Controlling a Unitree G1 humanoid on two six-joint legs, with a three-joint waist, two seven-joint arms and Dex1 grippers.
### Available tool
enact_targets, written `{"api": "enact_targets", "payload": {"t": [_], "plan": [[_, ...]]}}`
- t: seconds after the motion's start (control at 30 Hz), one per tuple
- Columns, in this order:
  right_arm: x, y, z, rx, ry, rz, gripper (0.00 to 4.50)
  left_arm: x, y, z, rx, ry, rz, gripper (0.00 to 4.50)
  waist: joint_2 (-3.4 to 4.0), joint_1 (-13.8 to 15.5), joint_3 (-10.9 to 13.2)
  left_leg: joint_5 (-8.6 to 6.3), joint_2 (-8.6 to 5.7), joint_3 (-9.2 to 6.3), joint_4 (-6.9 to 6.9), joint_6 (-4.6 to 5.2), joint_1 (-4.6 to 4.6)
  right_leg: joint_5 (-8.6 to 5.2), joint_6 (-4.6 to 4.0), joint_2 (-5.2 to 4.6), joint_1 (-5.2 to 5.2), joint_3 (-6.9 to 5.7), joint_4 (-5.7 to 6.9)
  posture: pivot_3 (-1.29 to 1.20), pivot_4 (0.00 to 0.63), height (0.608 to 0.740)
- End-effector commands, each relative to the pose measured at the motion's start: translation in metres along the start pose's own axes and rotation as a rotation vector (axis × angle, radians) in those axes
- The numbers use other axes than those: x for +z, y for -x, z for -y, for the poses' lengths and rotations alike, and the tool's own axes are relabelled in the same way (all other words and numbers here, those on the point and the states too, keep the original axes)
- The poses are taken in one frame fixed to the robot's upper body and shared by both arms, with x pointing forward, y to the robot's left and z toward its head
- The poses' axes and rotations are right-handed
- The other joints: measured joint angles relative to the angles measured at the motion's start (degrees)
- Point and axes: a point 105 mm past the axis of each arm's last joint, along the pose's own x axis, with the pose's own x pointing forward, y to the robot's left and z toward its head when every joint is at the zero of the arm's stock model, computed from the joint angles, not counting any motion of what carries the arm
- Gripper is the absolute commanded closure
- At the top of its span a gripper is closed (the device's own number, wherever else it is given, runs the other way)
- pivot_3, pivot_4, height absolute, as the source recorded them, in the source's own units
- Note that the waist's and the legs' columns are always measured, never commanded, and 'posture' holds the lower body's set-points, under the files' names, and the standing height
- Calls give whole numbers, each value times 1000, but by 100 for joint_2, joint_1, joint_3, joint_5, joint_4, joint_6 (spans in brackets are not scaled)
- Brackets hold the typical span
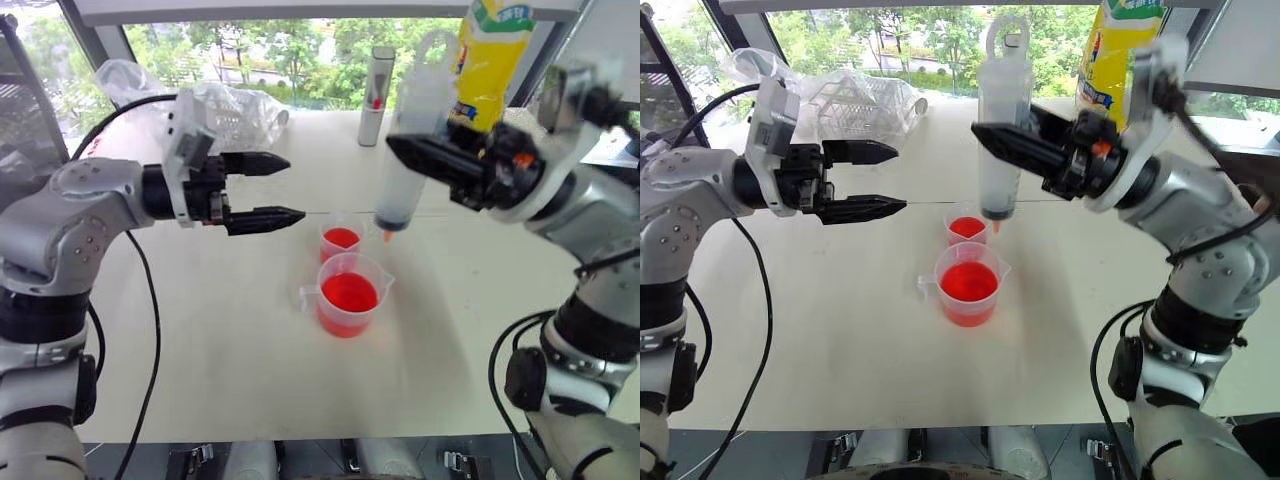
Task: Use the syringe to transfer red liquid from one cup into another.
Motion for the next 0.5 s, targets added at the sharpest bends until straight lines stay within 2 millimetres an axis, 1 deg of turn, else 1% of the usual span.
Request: {"api": "enact_targets", "payload": {"t": [0.03, 0.1, 0.13, 0.2, 0.27, 0.4, 0.5], "plan": [[-21, -8, -18, 48, 54, 17, 3104, 22, -5, 0, -48, -69, 29, 0, 0, 3, 0, 0, -1, 0, 1, 0, -1, 0, 0, 1, 0, 0, 0, 0, 150, 740], [-43, -8, -19, 48, 59, -3, 3104, 28, -10, 2, -79, -74, 38, 0, 0, 0, 0, 0, -2, 0, 1, 0, -4, -1, 1, 3, -1, -1, 0, 0, 150, 740], [-51, -8, -19, 48, 62, -9, 3104, 29, -10, 3, -89, -73, 42, 0, 0, -5, 0, 0, -2, 0, 2, 0, -3, -1, 1, 3, -1, -1, 0, 0, 150, 740], [-72, -8, -7, -14, 43, 11, 3104, 32, -14, 7, -126, -69, 42, 0, -2, -15, -1, 0, -3, 2, 1, 0, 0, -1, 2, 4, -2, 0, 2, 0, 150, 740], [-86, -9, -4, -36, 44, 13, 3104, 32, -15, 8, -143, -64, 36, 0, 0, -11, 0, 0, -2, 1, 5, 0, 2, -1, 1, 9, -1, 0, 6, 0, 150, 740], [-104, -7, -3, -43, 70, -7, 3104, 28, -17, 9, -159, -48, 26, 0, 0, -5, 0, 0, -1, 1, 6, 0, 6, -1, 1, 10, -2, 1, 13, 0, 150, 740], [-120, -3, -3, -51, 66, -42, 3104, 25, -23, 13, -181, -35, 32, 0, 0, 2, 0, 1, -1, 0, 7, -1, 6, -1, 1, 10, -2, 1, 13, 0, 150, 740]]}}
